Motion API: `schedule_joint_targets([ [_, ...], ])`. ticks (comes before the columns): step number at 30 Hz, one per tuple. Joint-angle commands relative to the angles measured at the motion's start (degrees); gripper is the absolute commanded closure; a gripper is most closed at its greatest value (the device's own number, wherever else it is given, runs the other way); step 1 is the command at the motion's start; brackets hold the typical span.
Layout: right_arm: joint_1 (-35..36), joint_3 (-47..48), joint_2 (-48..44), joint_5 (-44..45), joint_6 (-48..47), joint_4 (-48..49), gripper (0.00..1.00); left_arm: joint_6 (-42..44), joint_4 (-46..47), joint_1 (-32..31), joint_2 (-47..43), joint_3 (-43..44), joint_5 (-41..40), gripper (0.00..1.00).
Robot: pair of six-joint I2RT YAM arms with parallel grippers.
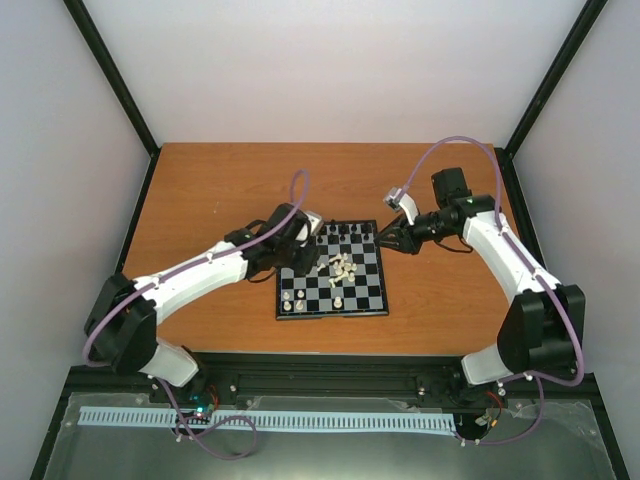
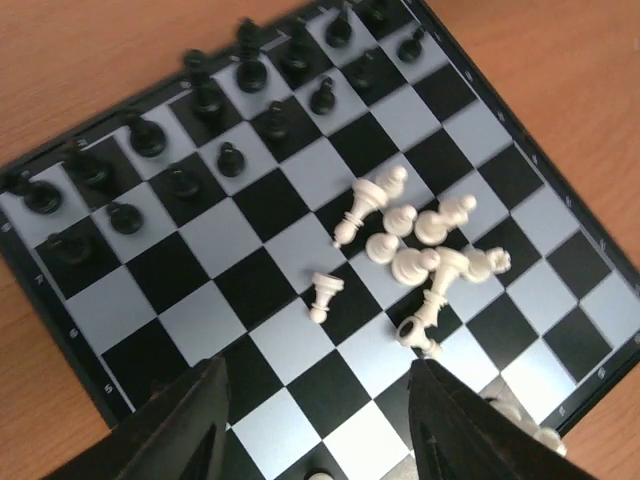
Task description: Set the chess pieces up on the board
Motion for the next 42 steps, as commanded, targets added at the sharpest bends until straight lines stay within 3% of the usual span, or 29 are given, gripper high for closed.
schedule_joint_targets([
  [1,0.05,-1.58,-4.64,8.27,-10.71,2.29,0.79,-6.43,2.30,2.31,-1.83,-2.08,-0.10,0.51],
  [6,2.63,-5.07,-2.37,19.27,-12.80,8.56,0.81,-7.59,4.56,3.90,1.62,-2.96,1.97,0.55],
  [17,17.19,-6.58,7.49,30.01,-6.97,12.91,0.75,-12.93,6.23,3.96,-0.26,-5.87,4.56,0.44],
  [26,20.66,-4.66,13.07,33.89,-5.20,13.28,0.73,-12.84,-1.81,3.91,-9.84,-5.78,1.56,0.40],
  [33,21.95,-3.07,15.14,32.91,-4.58,13.06,0.73,-12.79,-2.58,3.91,-11.27,-6.68,-0.84,0.40],
  [42,22.79,-2.73,15.58,34.44,-3.78,12.09,0.88,-12.15,-3.94,3.91,-11.87,-7.12,-2.31,0.40],
])
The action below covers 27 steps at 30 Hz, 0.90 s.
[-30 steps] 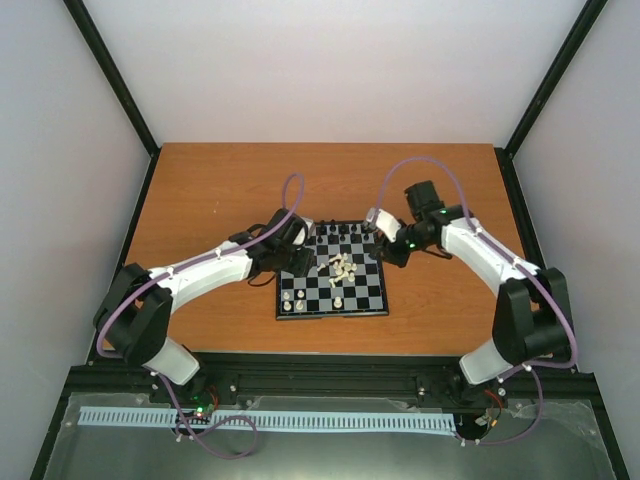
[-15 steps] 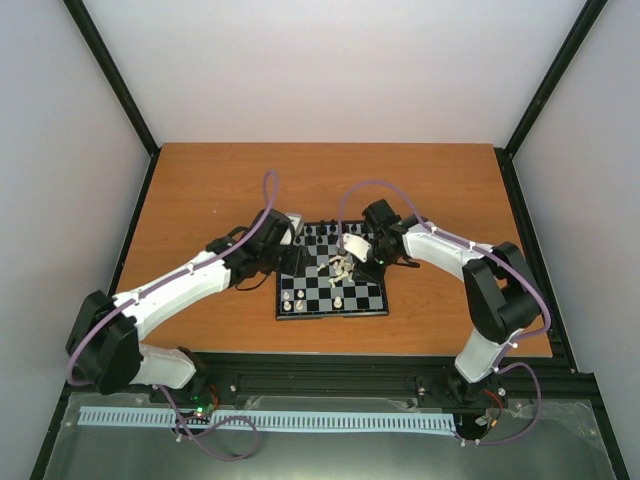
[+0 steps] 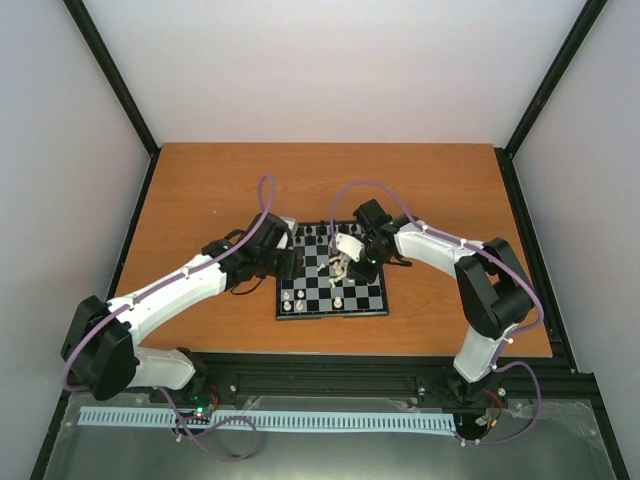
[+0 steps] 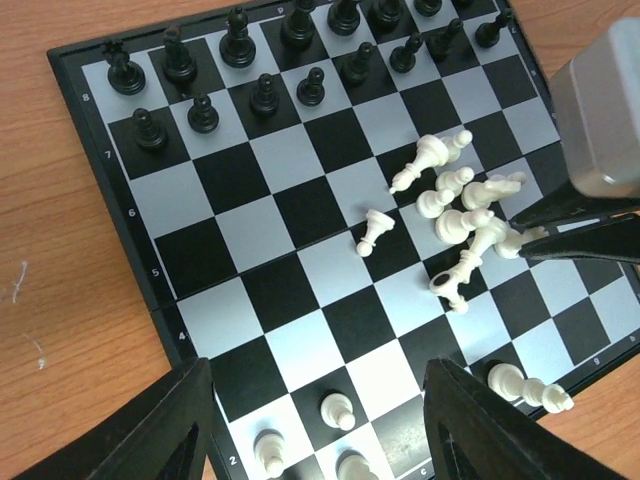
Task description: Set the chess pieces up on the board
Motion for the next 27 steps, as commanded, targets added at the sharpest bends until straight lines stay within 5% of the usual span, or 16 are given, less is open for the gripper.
schedule_joint_targets([
  [1,0.43,1.13,0.11,1.25,0.45,-0.78,0.90,0.60,-2.42,0.26,-1.27,0.97,-1.79,0.40],
  [14,0.08,-4.73,-11.04,2.55,-0.19,-4.07,0.95,5.30,-12.19,0.26,-3.80,7.73,-5.30,0.39],
  [27,-0.01,-14.97,-19.18,5.02,-0.44,-3.75,0.95,6.73,-12.26,0.31,-3.89,6.53,-8.36,0.39],
])
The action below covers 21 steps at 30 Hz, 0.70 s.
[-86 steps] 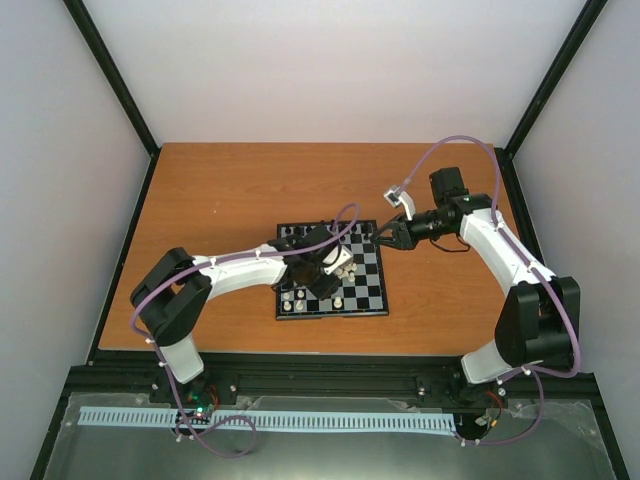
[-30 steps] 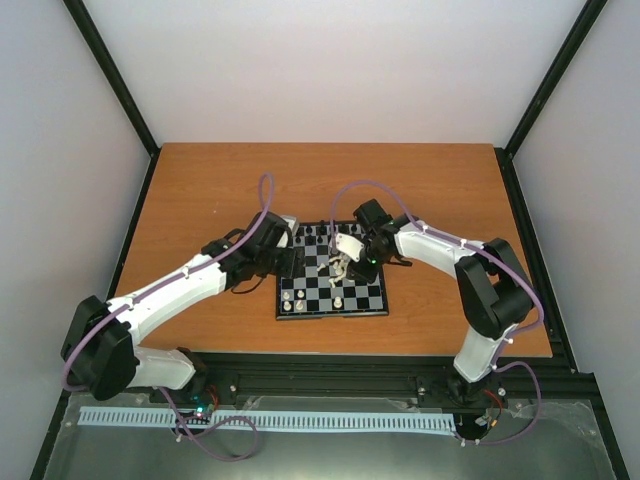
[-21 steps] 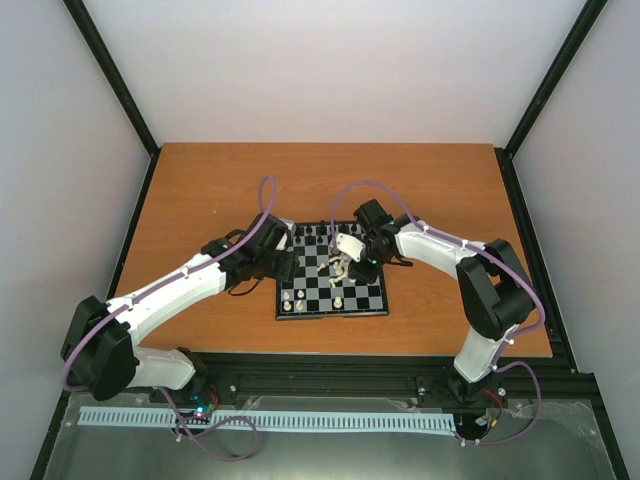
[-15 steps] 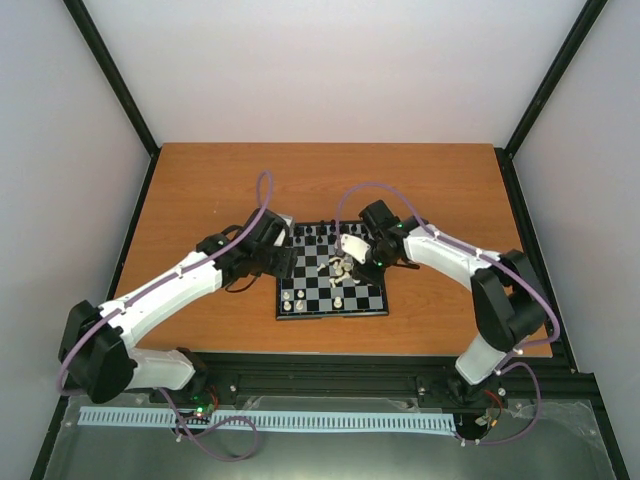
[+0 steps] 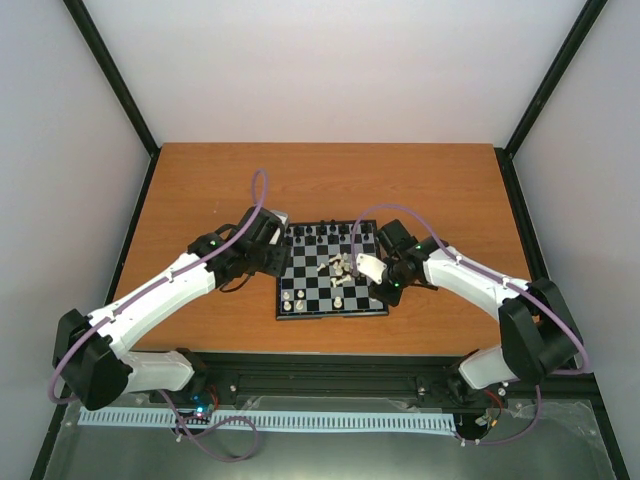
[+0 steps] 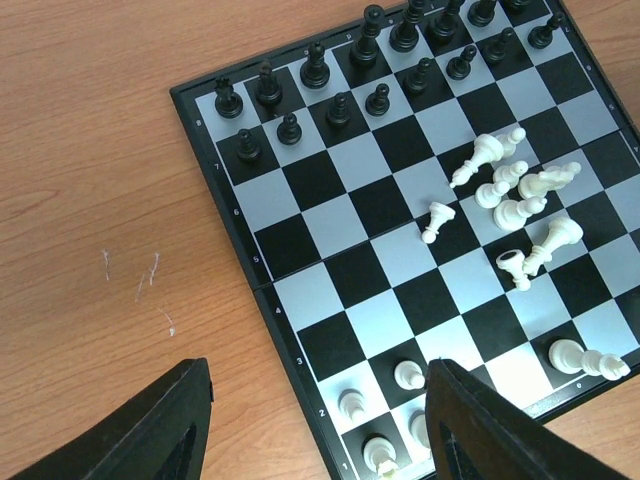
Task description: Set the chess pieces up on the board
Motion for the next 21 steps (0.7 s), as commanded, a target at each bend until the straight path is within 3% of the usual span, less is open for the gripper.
schedule_joint_targets([
  [1,0.10,-1.30,-1.20,0.62,-0.12,0.25,0.95,1.52,-0.78,0.30,-0.01,1.05,-1.03,0.39],
  [21,0.10,-4.04,-0.63,-0.34,-1.28,0.77,0.93,1.26,-0.72,0.29,0.67,0.59,-1.20,0.39],
])
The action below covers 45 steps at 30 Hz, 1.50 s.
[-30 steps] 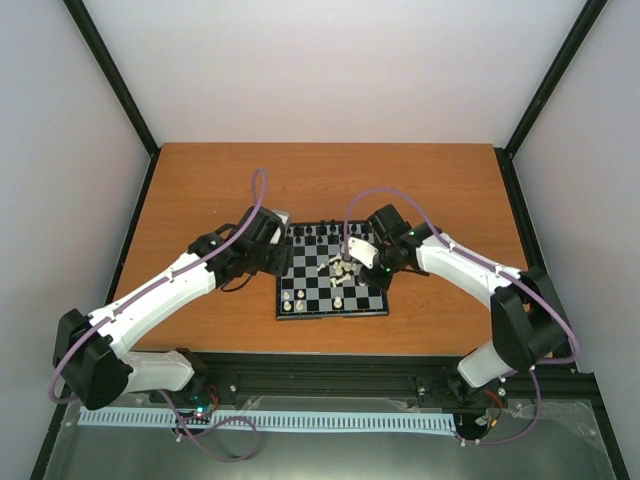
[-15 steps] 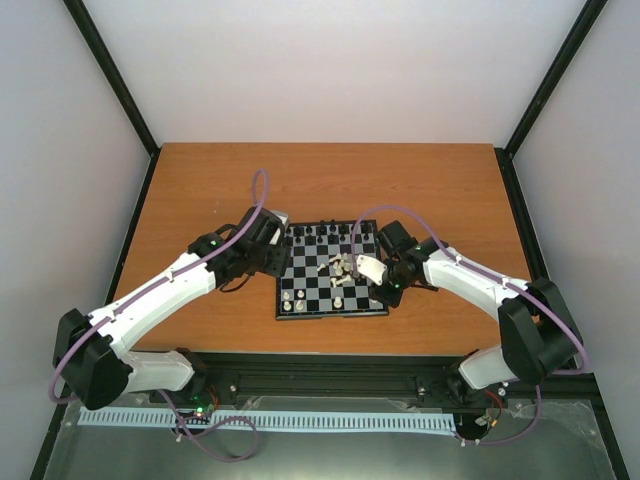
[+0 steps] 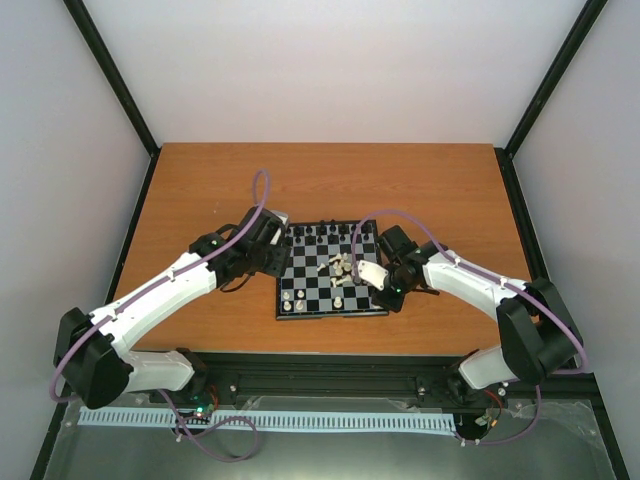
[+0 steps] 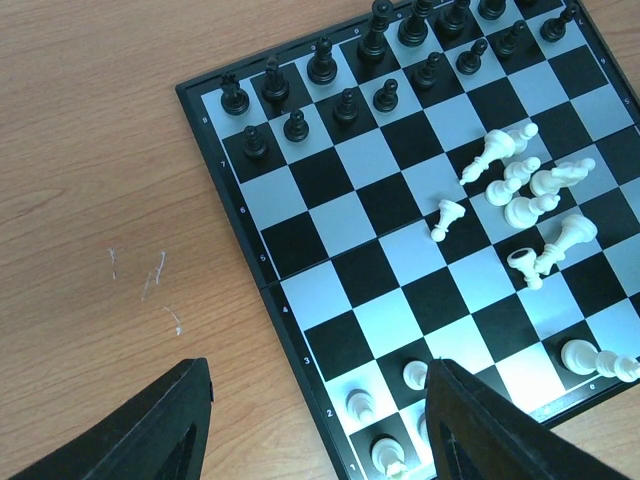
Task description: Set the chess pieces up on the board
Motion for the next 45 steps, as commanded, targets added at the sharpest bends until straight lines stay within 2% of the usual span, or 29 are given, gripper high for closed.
schedule_joint_targets([
  [1,0.10,-1.09,-0.52,-0.23,-0.71,0.94,0.93,0.74,-0.61,0.29,0.28,0.63,-0.42,0.39],
  [7,0.10,-0.91,-0.56,0.33,-0.29,1.26,0.84,0.59,-0.50,0.34,0.36,0.46,-0.43,0.39],
  [15,0.09,0.20,-1.11,0.97,-0.18,1.45,0.77,0.62,-0.47,0.32,0.52,0.55,-0.24,0.39],
  [20,0.09,3.10,-1.55,-3.68,-2.39,-1.63,0.71,0.60,-0.52,0.35,0.61,0.27,0.43,0.39],
  [24,0.01,7.04,-0.83,-5.70,-6.17,-2.06,0.72,0.46,-0.19,0.32,0.64,0.43,0.86,0.39],
  [34,0.10,12.76,7.61,-10.51,-24.06,1.84,0.73,0.24,0.26,0.28,-0.34,-0.16,1.02,0.39],
  [45,0.05,16.79,17.33,-7.24,-27.65,3.46,0.71,0.26,-0.08,0.34,-0.65,-0.35,0.14,0.39],
])
